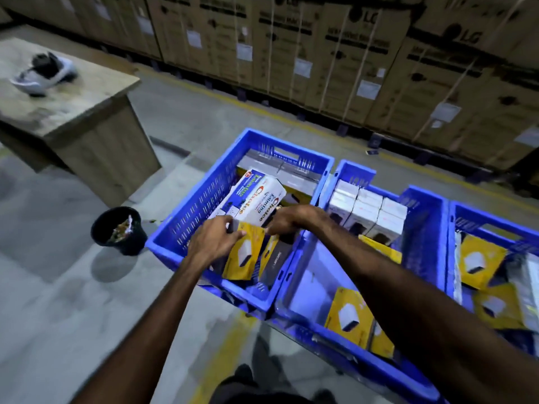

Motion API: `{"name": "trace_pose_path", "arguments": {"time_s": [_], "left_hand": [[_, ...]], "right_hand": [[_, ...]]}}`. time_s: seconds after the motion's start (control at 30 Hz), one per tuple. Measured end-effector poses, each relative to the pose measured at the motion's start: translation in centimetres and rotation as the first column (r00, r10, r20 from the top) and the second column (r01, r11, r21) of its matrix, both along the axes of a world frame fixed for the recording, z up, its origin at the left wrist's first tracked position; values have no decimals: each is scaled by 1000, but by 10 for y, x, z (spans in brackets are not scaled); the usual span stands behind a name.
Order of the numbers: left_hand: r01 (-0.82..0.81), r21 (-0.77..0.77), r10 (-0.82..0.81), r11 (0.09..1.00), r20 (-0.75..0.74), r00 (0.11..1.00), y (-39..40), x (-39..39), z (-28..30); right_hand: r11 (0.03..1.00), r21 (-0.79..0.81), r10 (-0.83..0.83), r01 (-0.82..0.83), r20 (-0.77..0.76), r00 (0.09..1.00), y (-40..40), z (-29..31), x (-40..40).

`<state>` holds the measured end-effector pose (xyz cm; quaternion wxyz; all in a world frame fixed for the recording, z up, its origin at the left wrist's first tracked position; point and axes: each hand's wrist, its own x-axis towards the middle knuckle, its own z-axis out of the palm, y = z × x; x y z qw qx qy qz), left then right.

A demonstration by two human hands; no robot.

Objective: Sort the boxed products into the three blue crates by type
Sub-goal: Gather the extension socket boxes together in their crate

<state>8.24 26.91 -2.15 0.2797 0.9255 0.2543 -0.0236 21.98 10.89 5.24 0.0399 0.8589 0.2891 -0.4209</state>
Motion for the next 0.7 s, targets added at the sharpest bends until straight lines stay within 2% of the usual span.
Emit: {"name": "trace_pose_path", "arguments": {"time_s": [0.07, 0.13, 0.2, 0.27, 0.33, 0.4, 0.6, 0.7], "left_hand": [[83, -4, -83, 997, -98, 992, 1, 9, -6], [123, 38, -119, 992, -93, 989, -2, 14, -7], [105, 94, -105, 990, 0, 994, -4, 15, -7], [45, 63, -50, 997, 76, 996, -4, 15, -6], [13, 16, -14, 1000, 117, 993, -4, 14, -6], [3, -13, -1, 1000, 141, 990, -7, 13, -6], [-20, -95, 37, 995, 187, 982, -24, -1, -12], [43, -133, -13, 990, 219, 976, -34, -4, -17]], "right_hand": [[998, -63, 9, -15, -82, 997, 6, 4, -2], [998, -60, -5, 2, -56, 998, 5, 0, -4], [996, 76, -58, 54, 57, 997, 2, -7, -3], [979, 186, -135, 87, 266, 954, -9, -10, -1], [941, 305, -255, 148, 347, 903, -22, -9, 0], [901, 395, -325, 177, 345, 881, -37, -7, 1], [786, 528, -485, 322, 203, 851, -93, -16, -33], [708, 596, -528, 379, 92, 844, -112, -28, -56]]}}
